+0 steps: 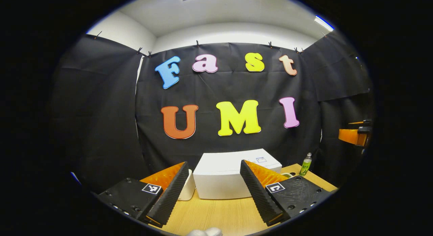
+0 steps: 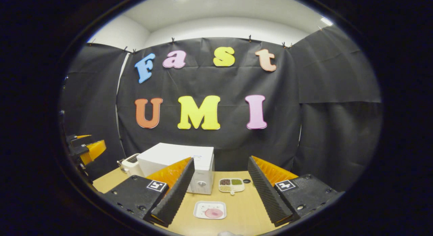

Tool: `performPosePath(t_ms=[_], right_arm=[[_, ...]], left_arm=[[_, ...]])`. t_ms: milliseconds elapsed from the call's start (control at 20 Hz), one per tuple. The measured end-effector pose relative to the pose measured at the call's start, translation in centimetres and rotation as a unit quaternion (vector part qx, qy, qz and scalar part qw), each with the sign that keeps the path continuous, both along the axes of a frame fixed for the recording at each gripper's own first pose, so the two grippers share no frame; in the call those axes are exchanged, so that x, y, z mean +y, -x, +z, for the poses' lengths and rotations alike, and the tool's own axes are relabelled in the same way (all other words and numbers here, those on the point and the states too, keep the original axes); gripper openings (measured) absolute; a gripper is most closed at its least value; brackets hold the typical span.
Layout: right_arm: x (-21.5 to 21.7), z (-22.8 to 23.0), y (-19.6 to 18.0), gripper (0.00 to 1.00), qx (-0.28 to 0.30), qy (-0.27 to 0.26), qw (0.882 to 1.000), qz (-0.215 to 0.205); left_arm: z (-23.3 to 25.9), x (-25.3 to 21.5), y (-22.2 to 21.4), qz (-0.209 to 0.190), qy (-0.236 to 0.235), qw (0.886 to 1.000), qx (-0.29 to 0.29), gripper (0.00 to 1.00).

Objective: Open the microwave oven with the left hand, put the food in, and close the microwave oven.

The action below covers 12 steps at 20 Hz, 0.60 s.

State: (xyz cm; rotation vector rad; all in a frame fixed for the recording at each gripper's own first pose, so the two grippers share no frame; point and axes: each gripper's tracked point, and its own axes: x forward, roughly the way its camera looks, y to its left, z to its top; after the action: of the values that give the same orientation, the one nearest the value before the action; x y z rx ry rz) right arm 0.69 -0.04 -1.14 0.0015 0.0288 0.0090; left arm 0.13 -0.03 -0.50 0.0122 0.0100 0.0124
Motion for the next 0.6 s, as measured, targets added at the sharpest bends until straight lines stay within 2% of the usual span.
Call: performPosePath(t_ms=[100,150,200,250,300,450,500,550,600], right_arm=[[-0.3,0.0,-0.1,1.00,-0.002,-0.006,1.000,-0.002],[-0.3,0.1,-0.1,0.92,-0.002,-0.007,1.000,-0.001],[-0.4,-0.1,-0.2,1.00,-0.001,-0.007,1.000,-0.001],[-0.6,-0.1,-0.2,1.00,0.000,-0.004,1.000,-0.002],[-0.8,-0.2,-0.3,0.92,0.000,-0.003,1.000,-0.003],[-1.3,-0.3,-0.4,0.93,0.002,-0.007,1.000,-0.002],[-1.5,-0.5,-0.4,1.00,0.003,-0.009,1.000,-0.001],[-1.8,-0.4,-0.5,0.93,0.004,-0.010,1.000,-0.001],[-2.1,-0.4,-0.6,1.00,0.004,-0.010,1.000,0.000]], left_arm=[[-0.3,-0.1,0.0,0.000,0.001,1.000,0.003,0.96],[-0.5,-0.1,0.1,0.002,-0.001,1.000,0.004,0.96],[-0.4,0.0,-0.1,0.003,-0.002,1.000,0.004,0.96],[-0.5,-0.2,-0.2,0.003,-0.001,1.000,0.004,0.96],[-0.7,-0.5,-0.2,0.002,0.000,1.000,0.004,0.96],[-1.3,-1.4,-0.8,-0.001,-0.004,1.000,0.004,0.96],[-1.6,-1.8,-1.0,-0.003,-0.005,1.000,0.003,0.96],[-1.9,-2.4,-1.4,-0.005,-0.006,1.000,0.000,0.96],[-2.5,-3.0,-1.8,-0.009,-0.008,1.000,0.001,0.96]])
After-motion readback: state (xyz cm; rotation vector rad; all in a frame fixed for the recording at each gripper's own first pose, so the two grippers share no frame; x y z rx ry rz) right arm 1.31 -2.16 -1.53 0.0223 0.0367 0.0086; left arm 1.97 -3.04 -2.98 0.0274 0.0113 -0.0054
